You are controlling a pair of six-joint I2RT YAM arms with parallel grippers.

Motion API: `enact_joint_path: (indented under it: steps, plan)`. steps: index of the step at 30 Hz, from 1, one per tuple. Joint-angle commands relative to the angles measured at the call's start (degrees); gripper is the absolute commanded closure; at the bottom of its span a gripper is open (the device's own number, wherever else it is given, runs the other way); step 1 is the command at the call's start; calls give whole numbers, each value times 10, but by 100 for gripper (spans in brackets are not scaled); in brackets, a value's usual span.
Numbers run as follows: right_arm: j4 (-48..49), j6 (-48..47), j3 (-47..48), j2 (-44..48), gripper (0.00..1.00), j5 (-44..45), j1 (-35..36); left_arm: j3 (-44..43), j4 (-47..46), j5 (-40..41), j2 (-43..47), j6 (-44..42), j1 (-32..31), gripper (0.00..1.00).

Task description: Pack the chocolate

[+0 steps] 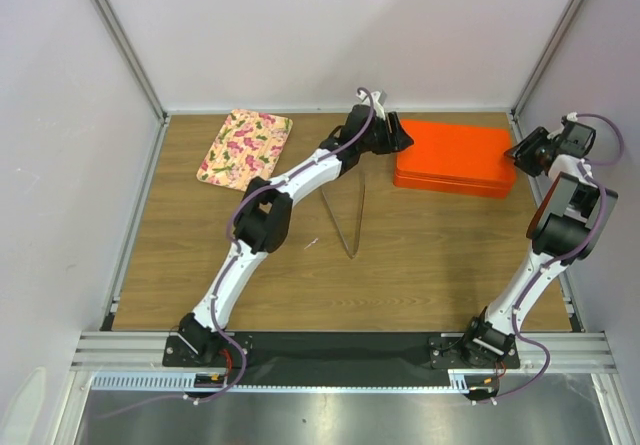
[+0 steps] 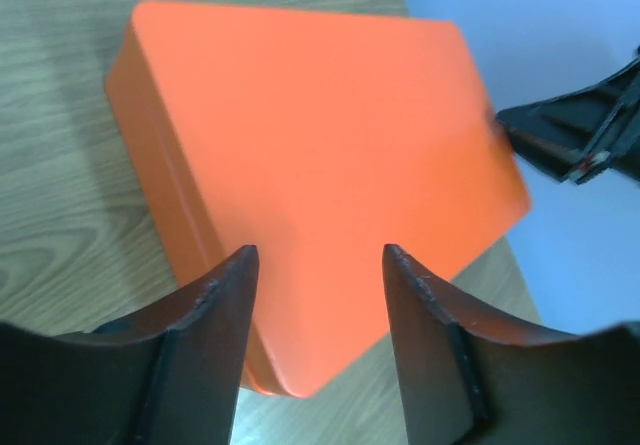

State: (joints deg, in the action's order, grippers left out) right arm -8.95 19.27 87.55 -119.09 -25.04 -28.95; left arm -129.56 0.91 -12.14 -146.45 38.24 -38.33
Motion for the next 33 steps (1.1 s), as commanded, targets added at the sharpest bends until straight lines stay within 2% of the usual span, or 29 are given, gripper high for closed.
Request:
enact_joint_path:
  steps: [1,5,9,14,17,21,33]
  plan:
    - [10,-5,39,-22,51,-23,-3,-26,-28,-1,-24,17,2,43]
    - [10,-12,43,-28,52,-24,1,-25,-26,1,-29,18,2,41]
    - [10,-12,45,-32,52,-26,4,-25,-15,12,-30,18,2,32]
    - [15,-17,45,-33,54,-28,4,-25,-13,10,-34,20,2,32]
    - [23,-20,44,-32,56,-33,4,-25,-23,-7,-38,25,2,37]
    - [39,-25,34,-27,58,-42,4,-25,-33,-18,-39,30,0,50]
    - [77,-39,10,-1,70,-56,13,-23,-47,-40,-30,18,-4,70]
